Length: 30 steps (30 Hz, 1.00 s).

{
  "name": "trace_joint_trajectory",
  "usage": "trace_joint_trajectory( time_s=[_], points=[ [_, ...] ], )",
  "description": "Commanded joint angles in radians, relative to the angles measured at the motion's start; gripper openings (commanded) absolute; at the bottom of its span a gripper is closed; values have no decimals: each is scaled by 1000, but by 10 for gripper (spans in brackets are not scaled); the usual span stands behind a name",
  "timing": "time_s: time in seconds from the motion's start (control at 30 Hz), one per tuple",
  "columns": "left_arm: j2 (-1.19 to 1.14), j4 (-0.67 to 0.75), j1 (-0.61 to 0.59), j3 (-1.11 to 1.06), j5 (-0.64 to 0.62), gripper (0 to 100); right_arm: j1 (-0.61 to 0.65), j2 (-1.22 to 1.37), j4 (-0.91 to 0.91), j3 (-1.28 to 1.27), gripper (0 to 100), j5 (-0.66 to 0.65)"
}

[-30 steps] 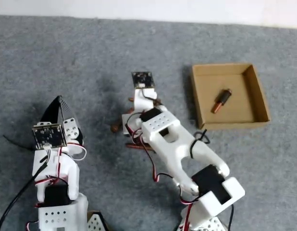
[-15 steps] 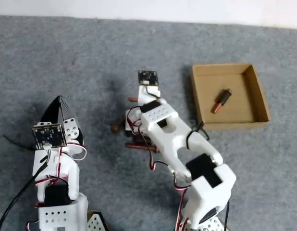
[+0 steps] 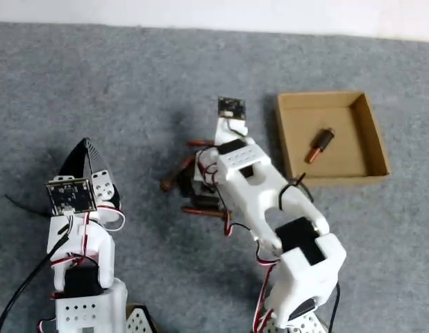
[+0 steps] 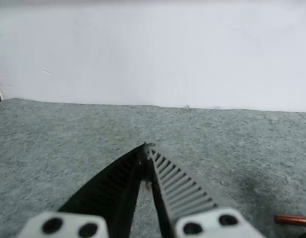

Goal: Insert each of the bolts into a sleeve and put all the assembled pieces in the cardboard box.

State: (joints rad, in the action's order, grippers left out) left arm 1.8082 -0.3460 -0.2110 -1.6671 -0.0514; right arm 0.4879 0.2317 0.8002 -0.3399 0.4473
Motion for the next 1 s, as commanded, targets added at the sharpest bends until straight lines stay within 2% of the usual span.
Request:
trace_joint_trajectory(
  time_s=[0.0,0.57,0.8,0.97],
  points=[
    [4,20,15,-2,-8,8,-24,-1,10,24,149,6],
    [4,20,15,-2,-8,8,-8,70,67,33,149,6],
    [4,20,15,-2,-8,8,-4,171,200,179,149,12],
    [4,20,15,-2,-8,8,-2,231,220,223,149,14]
  ],
)
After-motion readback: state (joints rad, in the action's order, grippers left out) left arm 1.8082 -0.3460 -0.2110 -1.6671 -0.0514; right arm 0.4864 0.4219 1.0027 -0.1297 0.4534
